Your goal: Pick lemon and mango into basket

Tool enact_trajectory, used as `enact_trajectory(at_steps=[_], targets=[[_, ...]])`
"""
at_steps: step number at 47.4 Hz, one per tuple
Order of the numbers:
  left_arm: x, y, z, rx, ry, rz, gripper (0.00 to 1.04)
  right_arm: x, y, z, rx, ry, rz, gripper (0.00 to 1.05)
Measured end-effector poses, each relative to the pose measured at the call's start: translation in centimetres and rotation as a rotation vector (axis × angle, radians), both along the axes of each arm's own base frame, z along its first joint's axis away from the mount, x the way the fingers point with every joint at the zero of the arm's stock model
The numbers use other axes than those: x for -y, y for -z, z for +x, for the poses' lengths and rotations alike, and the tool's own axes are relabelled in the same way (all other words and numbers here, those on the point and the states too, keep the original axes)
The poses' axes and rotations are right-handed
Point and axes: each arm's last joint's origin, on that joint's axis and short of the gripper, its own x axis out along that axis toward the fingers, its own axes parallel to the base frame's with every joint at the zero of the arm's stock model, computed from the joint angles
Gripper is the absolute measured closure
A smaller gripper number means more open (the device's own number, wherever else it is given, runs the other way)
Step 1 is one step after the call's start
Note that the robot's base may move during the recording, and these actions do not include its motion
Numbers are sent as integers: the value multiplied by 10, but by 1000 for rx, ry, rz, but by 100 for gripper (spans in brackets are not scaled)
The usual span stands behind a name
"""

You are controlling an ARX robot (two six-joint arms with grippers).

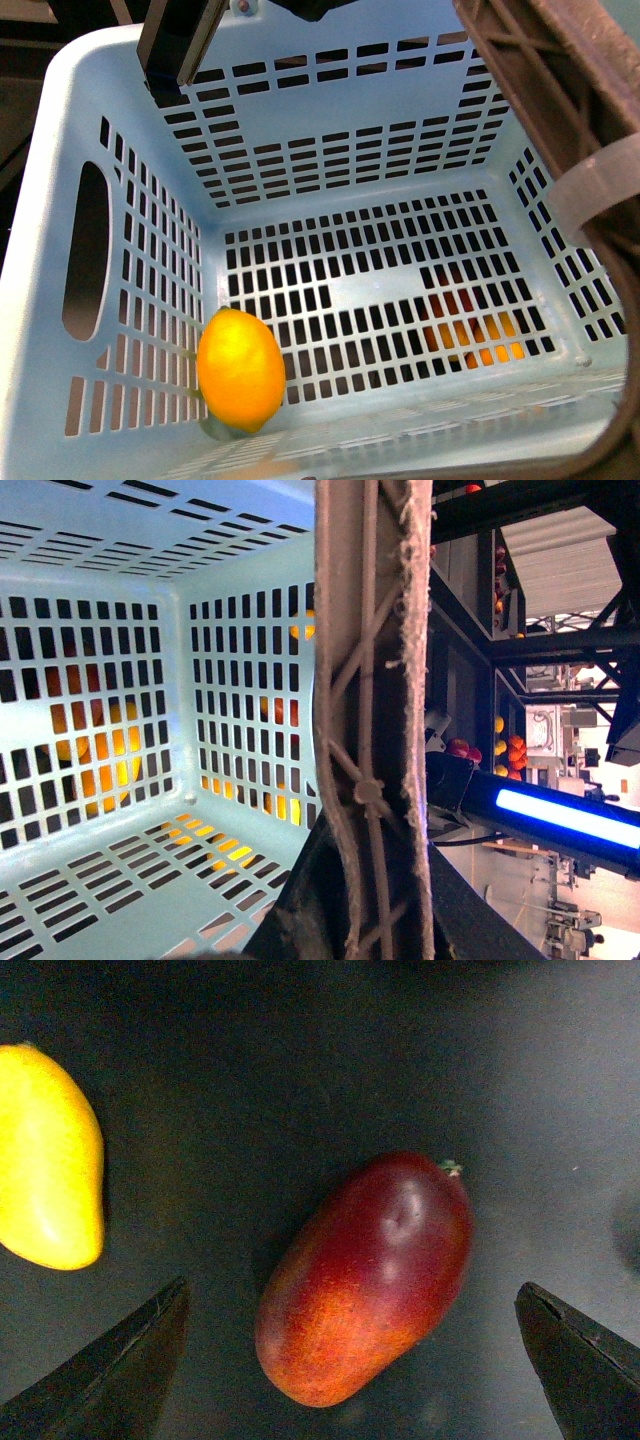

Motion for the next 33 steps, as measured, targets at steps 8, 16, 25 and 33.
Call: enact_trajectory(at_steps=[8,16,25,33], targets=[[0,0,0,0,1,-1,99,-5,15,16,4,-6,36,9],[0,0,0,0,0,0,99,-7,26,24,-1,-8,54,9],[0,0,0,0,0,0,99,-6,33,32,-5,-7,60,9],[0,0,0,0,0,0,99,-5,40,40,-8,-4,67,9]])
